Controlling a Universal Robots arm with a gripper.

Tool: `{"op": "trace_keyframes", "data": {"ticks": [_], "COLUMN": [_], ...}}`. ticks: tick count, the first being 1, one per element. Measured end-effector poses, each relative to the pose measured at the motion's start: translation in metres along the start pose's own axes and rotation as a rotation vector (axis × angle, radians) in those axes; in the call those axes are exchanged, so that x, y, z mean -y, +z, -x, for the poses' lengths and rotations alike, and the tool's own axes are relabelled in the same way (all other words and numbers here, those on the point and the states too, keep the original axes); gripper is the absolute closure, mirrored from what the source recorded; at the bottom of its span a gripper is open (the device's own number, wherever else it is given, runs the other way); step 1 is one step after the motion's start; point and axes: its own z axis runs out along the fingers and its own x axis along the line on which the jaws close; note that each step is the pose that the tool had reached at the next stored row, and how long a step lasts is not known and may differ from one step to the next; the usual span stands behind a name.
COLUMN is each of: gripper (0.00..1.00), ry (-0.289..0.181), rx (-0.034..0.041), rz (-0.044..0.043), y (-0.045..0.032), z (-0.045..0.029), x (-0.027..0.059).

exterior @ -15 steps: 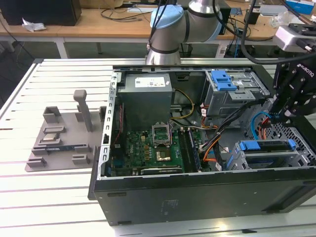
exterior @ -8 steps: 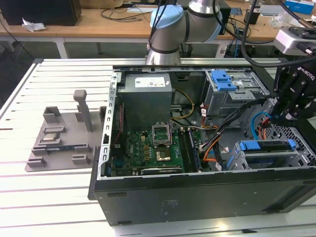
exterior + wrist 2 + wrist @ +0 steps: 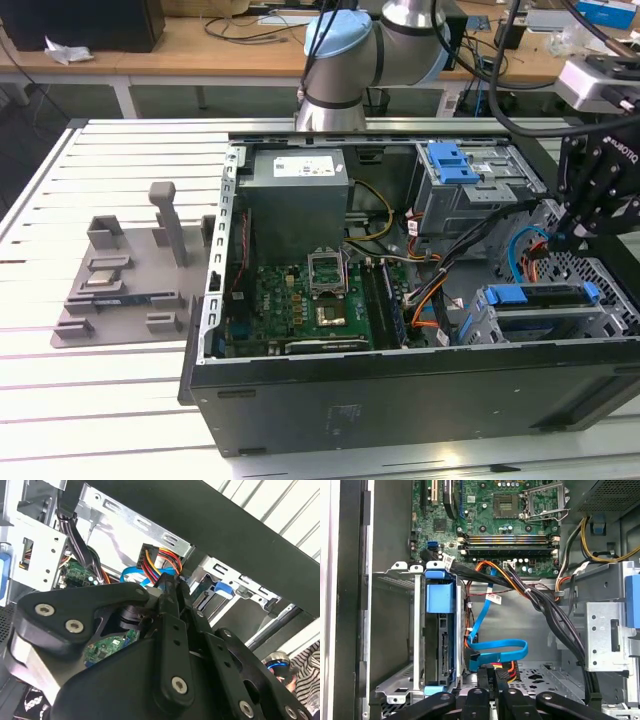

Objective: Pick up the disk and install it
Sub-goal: 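Insert the first disk wire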

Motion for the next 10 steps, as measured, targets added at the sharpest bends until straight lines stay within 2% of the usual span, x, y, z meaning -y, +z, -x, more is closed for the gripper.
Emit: {"op": "trace_keyframes", "data": {"ticks": [6, 10], "gripper": [0.83, 0.83], "ry": [0.0, 0.001], "rx": [-0.0044, -0.0096], "rz": [0.0, -0.0001], "y": [0.001, 0.0021], "z": [-0.0203, -0.0307], "x": [-0.001, -0.0037]}}
